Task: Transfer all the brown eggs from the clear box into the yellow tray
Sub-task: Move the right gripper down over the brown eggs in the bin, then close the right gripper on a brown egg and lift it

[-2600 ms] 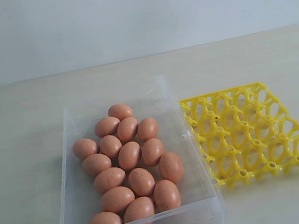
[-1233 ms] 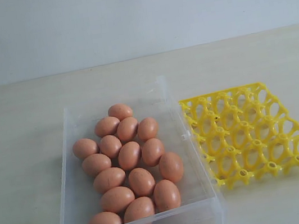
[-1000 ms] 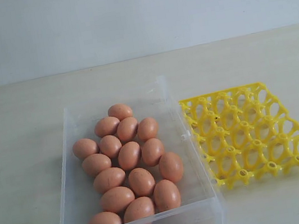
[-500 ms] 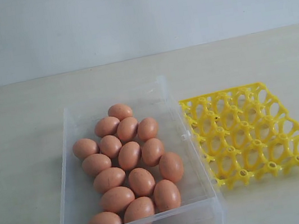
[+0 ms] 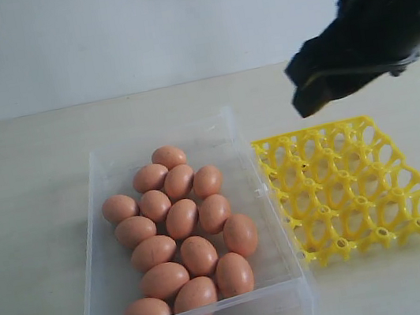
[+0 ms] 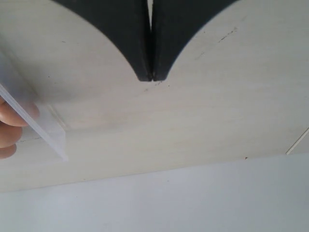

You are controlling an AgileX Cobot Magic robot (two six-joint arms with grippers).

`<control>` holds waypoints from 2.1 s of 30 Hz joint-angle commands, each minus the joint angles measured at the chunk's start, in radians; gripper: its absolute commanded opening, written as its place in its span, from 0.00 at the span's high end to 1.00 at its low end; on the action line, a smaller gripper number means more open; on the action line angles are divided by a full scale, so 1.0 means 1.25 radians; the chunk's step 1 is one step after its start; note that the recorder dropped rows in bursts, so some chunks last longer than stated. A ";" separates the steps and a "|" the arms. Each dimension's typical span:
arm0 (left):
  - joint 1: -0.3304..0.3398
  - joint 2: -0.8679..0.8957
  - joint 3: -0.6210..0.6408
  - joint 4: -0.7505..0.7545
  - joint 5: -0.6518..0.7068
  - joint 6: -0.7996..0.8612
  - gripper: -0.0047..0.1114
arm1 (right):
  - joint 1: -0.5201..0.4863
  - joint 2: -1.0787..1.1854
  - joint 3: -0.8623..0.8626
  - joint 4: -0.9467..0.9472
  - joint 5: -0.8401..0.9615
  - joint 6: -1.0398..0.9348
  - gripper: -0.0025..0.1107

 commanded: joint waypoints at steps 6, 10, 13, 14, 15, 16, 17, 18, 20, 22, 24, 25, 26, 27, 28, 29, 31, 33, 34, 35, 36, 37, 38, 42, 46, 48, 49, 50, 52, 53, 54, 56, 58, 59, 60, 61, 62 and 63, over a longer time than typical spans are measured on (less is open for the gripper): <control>-0.001 0.001 -0.003 0.001 -0.012 -0.005 0.96 | 0.127 0.183 -0.009 0.053 -0.066 -0.012 0.59; -0.001 0.001 -0.003 0.001 -0.012 -0.005 0.96 | 0.151 0.247 -0.009 0.059 -0.066 -0.012 0.57; -0.001 0.001 -0.003 0.001 -0.012 -0.005 0.96 | 0.162 0.275 -0.009 0.070 -0.066 -0.012 0.54; -0.001 0.001 -0.003 0.001 -0.012 -0.005 0.96 | 0.164 0.280 -0.011 0.075 -0.066 -0.012 0.53; -0.001 0.001 -0.003 0.001 -0.012 -0.005 0.96 | 0.167 0.284 -0.015 0.076 -0.066 -0.012 0.52; -0.001 0.001 -0.003 0.001 -0.012 -0.005 0.96 | 0.171 0.288 -0.020 0.072 -0.064 -0.012 0.52; -0.001 0.001 -0.003 0.001 -0.012 -0.005 0.96 | 0.175 0.292 -0.028 0.072 -0.061 -0.012 0.51; -0.001 0.001 -0.003 0.001 -0.012 -0.005 0.96 | 0.181 0.297 -0.040 0.072 -0.059 -0.012 0.51; -0.001 0.001 -0.003 0.001 -0.012 -0.005 0.96 | 0.185 0.309 -0.058 0.074 -0.059 -0.012 0.51; -0.001 0.001 -0.003 0.001 -0.012 -0.005 0.96 | 0.185 0.323 -0.076 0.070 -0.061 -0.012 0.51; -0.001 0.001 -0.003 0.001 -0.012 -0.005 0.96 | 0.185 0.341 -0.094 0.064 -0.061 -0.012 0.51; -0.001 0.001 -0.003 0.001 -0.012 -0.005 0.96 | 0.185 0.351 -0.101 0.055 -0.061 -0.012 0.51; -0.001 0.001 -0.003 0.001 -0.012 -0.005 0.96 | 0.185 0.357 -0.109 0.049 -0.061 -0.007 0.51; -0.001 0.001 -0.003 0.001 -0.012 -0.005 0.96 | 0.185 0.368 -0.115 0.036 -0.061 0.008 0.51; -0.001 0.001 -0.003 0.001 -0.012 -0.005 0.96 | 0.185 0.374 -0.119 0.027 -0.061 0.018 0.51; -0.001 0.001 -0.003 0.001 -0.012 -0.005 0.96 | 0.183 0.380 -0.123 0.013 -0.059 0.034 0.51; -0.001 0.001 -0.003 0.001 -0.012 -0.005 0.96 | 0.183 0.395 -0.125 -0.019 -0.061 0.061 0.51; -0.001 0.001 -0.003 0.001 -0.012 -0.005 0.96 | 0.181 0.405 -0.130 -0.043 -0.059 0.072 0.51; -0.001 0.001 -0.003 0.001 -0.012 -0.005 0.96 | 0.180 0.409 -0.130 -0.051 -0.059 0.077 0.51; -0.001 0.001 -0.003 0.001 -0.012 -0.005 0.96 | 0.178 0.411 -0.130 -0.053 -0.060 0.079 0.51; -0.001 0.001 -0.003 0.001 -0.012 -0.005 0.96 | 0.178 0.415 -0.130 -0.055 -0.062 0.079 0.51; -0.001 0.001 -0.003 0.001 -0.012 -0.005 0.96 | 0.175 0.416 -0.130 -0.055 -0.062 0.079 0.51; -0.001 0.001 -0.003 0.001 -0.012 -0.005 0.96 | 0.174 0.421 -0.130 -0.053 -0.063 0.079 0.51; -0.001 0.001 -0.003 0.001 -0.012 -0.005 0.96 | 0.174 0.438 -0.131 -0.053 -0.071 0.081 0.51; -0.001 0.001 -0.003 0.001 -0.012 -0.005 0.96 | 0.174 0.460 -0.131 -0.037 -0.093 0.081 0.51; -0.001 0.001 -0.003 0.001 -0.012 -0.005 0.96 | 0.174 0.470 -0.131 -0.031 -0.093 0.081 0.51; -0.001 0.001 -0.003 0.001 -0.012 -0.005 0.96 | 0.174 0.472 -0.131 -0.031 -0.091 0.081 0.51; -0.001 0.001 -0.003 0.001 -0.012 -0.005 0.96 | 0.174 0.480 -0.131 -0.031 -0.086 0.081 0.51; -0.001 0.001 -0.003 0.001 -0.012 -0.005 0.96 | 0.174 0.491 -0.131 -0.027 -0.083 0.081 0.51; -0.001 0.001 -0.003 0.001 -0.012 -0.005 0.96 | 0.174 0.493 -0.131 -0.017 -0.083 0.079 0.51; -0.001 0.001 -0.003 0.001 -0.012 -0.005 0.96 | 0.174 0.497 -0.131 -0.010 -0.083 0.078 0.51; -0.001 0.001 -0.003 0.001 -0.012 -0.005 0.96 | 0.174 0.508 -0.131 -0.003 -0.083 0.078 0.51; -0.001 0.001 -0.003 0.001 -0.012 -0.005 0.96 | 0.174 0.521 -0.131 0.014 -0.080 0.075 0.51; -0.001 0.001 -0.003 0.001 -0.012 -0.005 0.96 | 0.174 0.526 -0.129 0.017 -0.080 0.076 0.51; -0.001 0.001 -0.003 0.001 -0.012 -0.005 0.96 | 0.174 0.532 -0.129 0.017 -0.080 0.076 0.52; -0.001 0.001 -0.003 0.001 -0.012 -0.005 0.96 | 0.174 0.535 -0.129 0.017 -0.078 0.074 0.57; -0.001 0.001 -0.003 0.001 -0.012 -0.005 0.96 | 0.174 0.535 -0.129 0.014 -0.078 0.072 0.68; -0.001 0.001 -0.003 0.001 -0.012 -0.005 0.96 | 0.174 0.532 -0.129 0.014 -0.081 0.070 0.74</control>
